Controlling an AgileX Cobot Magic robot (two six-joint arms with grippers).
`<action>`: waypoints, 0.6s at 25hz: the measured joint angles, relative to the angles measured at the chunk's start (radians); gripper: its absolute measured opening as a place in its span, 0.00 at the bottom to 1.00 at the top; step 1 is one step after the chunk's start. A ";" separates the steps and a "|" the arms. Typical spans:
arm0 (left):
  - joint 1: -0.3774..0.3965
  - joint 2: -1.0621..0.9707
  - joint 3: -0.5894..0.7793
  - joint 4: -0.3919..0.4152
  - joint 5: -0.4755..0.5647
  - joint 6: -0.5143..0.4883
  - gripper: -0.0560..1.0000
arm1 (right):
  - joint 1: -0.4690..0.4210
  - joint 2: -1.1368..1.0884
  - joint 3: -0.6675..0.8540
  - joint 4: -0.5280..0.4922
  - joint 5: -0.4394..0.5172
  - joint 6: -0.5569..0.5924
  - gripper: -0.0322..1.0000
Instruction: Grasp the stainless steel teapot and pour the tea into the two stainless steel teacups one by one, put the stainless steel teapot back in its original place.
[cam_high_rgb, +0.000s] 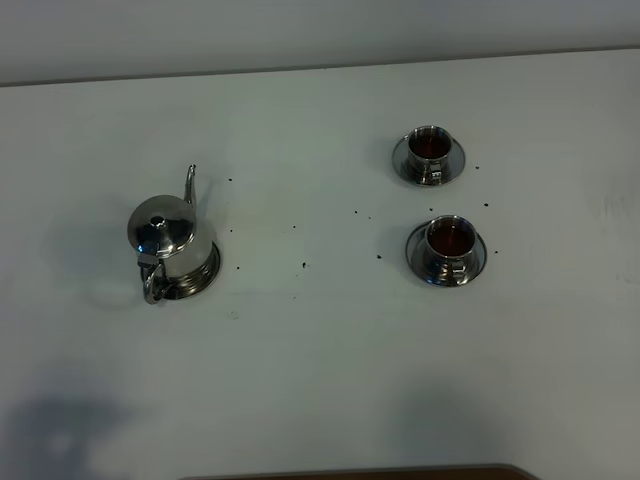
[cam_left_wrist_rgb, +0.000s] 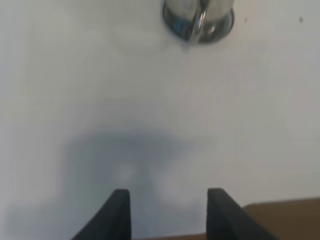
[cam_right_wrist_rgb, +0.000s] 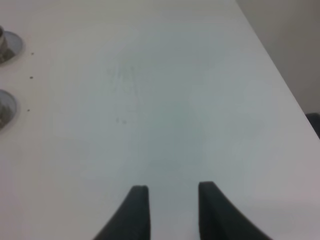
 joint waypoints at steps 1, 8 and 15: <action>0.000 -0.016 0.000 0.000 0.001 0.000 0.45 | 0.000 0.000 0.000 0.000 0.000 0.000 0.27; 0.000 -0.086 0.001 0.000 0.001 0.000 0.45 | 0.000 0.000 0.000 0.000 0.000 0.000 0.27; 0.003 -0.154 0.001 0.000 0.002 0.000 0.45 | 0.000 0.000 0.000 0.000 0.000 0.000 0.27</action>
